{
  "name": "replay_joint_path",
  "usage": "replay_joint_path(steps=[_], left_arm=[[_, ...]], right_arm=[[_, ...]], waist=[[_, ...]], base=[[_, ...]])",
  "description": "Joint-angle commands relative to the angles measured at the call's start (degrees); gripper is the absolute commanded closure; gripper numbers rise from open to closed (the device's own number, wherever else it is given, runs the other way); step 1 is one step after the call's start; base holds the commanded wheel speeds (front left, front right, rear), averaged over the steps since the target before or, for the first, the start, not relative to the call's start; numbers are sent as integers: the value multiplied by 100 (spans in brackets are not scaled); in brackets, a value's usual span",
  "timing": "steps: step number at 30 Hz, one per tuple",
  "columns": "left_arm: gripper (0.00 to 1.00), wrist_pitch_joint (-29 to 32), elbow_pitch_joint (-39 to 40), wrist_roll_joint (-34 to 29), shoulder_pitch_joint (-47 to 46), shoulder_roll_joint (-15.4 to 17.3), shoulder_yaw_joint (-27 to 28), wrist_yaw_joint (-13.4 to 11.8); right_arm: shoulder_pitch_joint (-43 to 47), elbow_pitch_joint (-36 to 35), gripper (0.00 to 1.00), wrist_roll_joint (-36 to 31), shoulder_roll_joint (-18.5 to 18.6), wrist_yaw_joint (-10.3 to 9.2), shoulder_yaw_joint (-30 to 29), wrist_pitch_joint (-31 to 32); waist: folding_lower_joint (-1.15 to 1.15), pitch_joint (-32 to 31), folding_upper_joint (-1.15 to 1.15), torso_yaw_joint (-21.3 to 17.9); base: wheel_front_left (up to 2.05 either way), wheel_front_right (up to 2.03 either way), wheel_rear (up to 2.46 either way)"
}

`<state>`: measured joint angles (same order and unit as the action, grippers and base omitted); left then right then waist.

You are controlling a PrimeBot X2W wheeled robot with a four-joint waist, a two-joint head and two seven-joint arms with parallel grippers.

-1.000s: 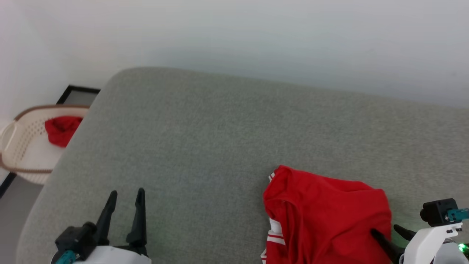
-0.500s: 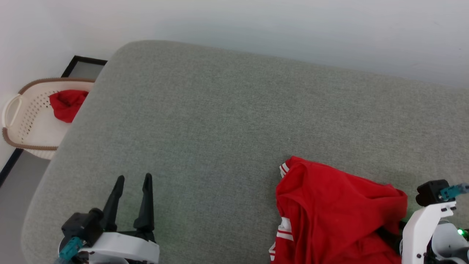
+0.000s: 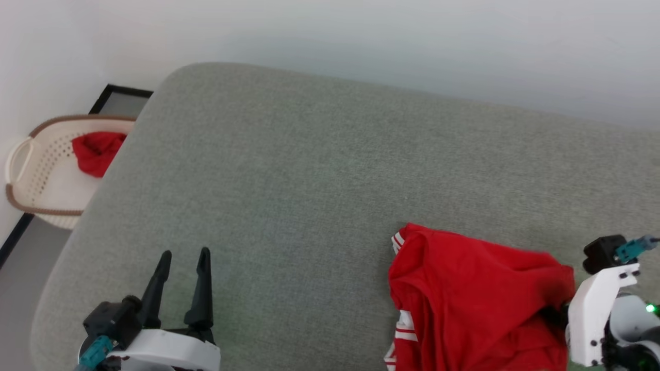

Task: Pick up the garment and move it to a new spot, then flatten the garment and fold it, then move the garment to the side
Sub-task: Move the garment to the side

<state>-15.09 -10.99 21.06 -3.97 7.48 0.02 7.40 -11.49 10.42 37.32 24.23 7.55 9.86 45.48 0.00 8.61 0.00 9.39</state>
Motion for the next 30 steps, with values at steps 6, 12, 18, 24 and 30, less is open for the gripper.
replay_joint_path(steps=[6, 12, 18, 24, 30], left_arm=[[0, -5, 62, -28, 97, 58, -17, 16], [0, -4, 108, -40, 0, 79, -121, 16], [0, -4, 142, -44, -219, 99, -258, 16], [0, -2, 239, -103, -512, 173, -297, 16], [0, -2, 372, -173, -784, 290, -304, 16]], right_arm=[[-221, -319, 100, -37, 393, -11, -77, 232], [-451, -481, 100, -178, 703, -11, -157, 326], [-738, -382, 100, -265, 1002, -11, -209, 203], [-1120, -117, 100, -313, 1372, -11, -228, -155], [-1508, 261, 100, -384, 1747, -11, -130, -629]], waist=[[0, -205, 0, -284], [0, -226, 0, -553], [0, -49, 0, -875], [0, 352, 0, -1247], [0, 823, 0, -1636]], base=[[0, 0, 0], [0, 0, 0], [0, 0, 0], [0, 0, 0], [0, 0, 0]])
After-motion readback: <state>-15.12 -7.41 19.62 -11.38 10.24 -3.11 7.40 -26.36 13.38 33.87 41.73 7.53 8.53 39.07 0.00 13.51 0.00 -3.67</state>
